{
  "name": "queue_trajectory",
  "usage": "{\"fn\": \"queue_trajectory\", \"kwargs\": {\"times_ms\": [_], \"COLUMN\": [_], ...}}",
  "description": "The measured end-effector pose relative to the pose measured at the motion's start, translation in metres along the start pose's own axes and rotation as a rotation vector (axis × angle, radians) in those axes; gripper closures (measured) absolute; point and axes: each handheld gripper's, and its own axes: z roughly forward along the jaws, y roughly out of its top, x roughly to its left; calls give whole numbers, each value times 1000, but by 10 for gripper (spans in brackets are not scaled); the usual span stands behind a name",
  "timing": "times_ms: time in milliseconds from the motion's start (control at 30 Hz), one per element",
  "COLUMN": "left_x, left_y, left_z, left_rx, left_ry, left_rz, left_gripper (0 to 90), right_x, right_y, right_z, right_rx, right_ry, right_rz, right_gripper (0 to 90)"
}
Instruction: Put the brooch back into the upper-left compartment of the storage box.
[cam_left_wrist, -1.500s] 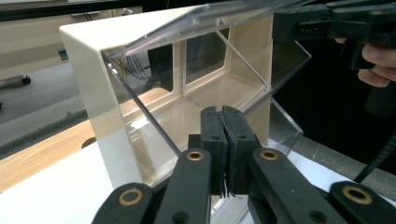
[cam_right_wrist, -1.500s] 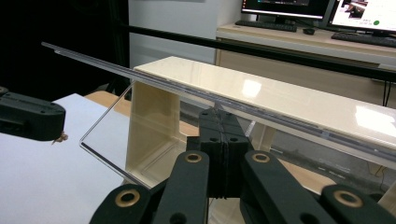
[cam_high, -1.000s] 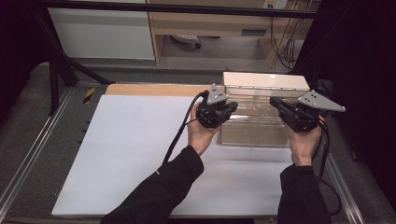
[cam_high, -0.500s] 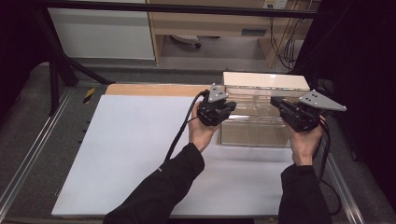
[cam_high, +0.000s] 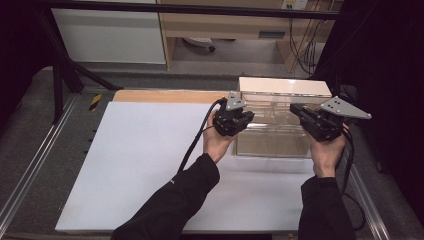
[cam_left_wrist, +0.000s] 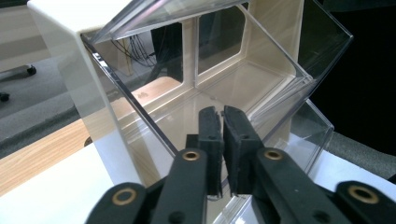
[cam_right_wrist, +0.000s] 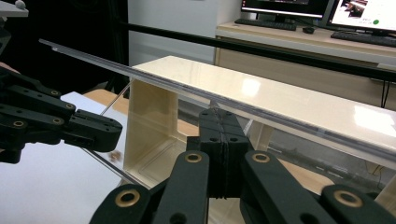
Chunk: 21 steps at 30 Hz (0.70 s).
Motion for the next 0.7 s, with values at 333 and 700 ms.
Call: {"fn": "queue_trajectory", "kwargs": {"times_ms": [333, 700], "left_x": [-4, 6], "left_y": [5, -6], "left_z": [-17, -57], "left_rx": [10, 46], "left_ry": [-4, 17], "left_rz": [31, 76], "left_gripper": [668, 436], "right_x": [0, 1], "right_y": [0, 0], "right_z": [1, 0], "right_rx": [1, 0], "right_ry": [0, -3], "right_rz": [-1, 8], "right_gripper": [900, 900]}}
